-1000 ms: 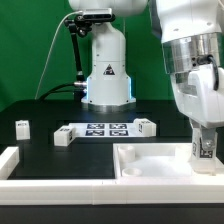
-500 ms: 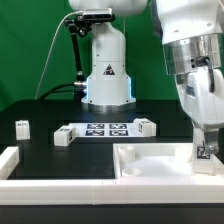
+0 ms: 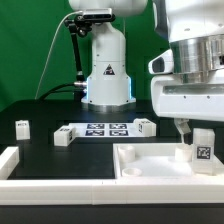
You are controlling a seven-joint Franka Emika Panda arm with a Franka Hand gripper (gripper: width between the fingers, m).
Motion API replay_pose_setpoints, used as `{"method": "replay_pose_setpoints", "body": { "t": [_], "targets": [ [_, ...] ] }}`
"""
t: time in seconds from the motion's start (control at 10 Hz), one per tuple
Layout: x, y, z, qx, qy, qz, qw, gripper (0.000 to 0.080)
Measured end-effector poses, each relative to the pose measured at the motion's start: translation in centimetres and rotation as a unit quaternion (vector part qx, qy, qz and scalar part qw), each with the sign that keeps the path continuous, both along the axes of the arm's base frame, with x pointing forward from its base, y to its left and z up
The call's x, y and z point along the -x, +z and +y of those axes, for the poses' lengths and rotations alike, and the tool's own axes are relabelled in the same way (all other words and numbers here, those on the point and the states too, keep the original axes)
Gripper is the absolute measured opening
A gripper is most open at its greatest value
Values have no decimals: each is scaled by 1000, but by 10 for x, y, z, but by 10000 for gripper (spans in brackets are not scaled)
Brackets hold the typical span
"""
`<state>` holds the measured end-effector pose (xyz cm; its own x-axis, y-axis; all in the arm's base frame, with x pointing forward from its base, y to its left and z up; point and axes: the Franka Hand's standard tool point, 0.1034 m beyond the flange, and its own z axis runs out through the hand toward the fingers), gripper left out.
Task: Assemble one leg
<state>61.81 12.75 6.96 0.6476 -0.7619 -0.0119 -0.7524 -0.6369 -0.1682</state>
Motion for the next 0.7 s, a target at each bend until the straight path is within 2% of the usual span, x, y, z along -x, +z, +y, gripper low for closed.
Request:
{"method": "replay_pose_setpoints", "body": {
  "t": [0.2,0.4,0.6,0.7],
  "targets": [
    [-2,1,0,26,133,-16,991,649],
    [-3,2,1,58,271,-32,960,649],
    [-4,2,-7,74,390,-40,917,649],
    [-4,2,-6,74,388,-40,918,649]
  ]
}}
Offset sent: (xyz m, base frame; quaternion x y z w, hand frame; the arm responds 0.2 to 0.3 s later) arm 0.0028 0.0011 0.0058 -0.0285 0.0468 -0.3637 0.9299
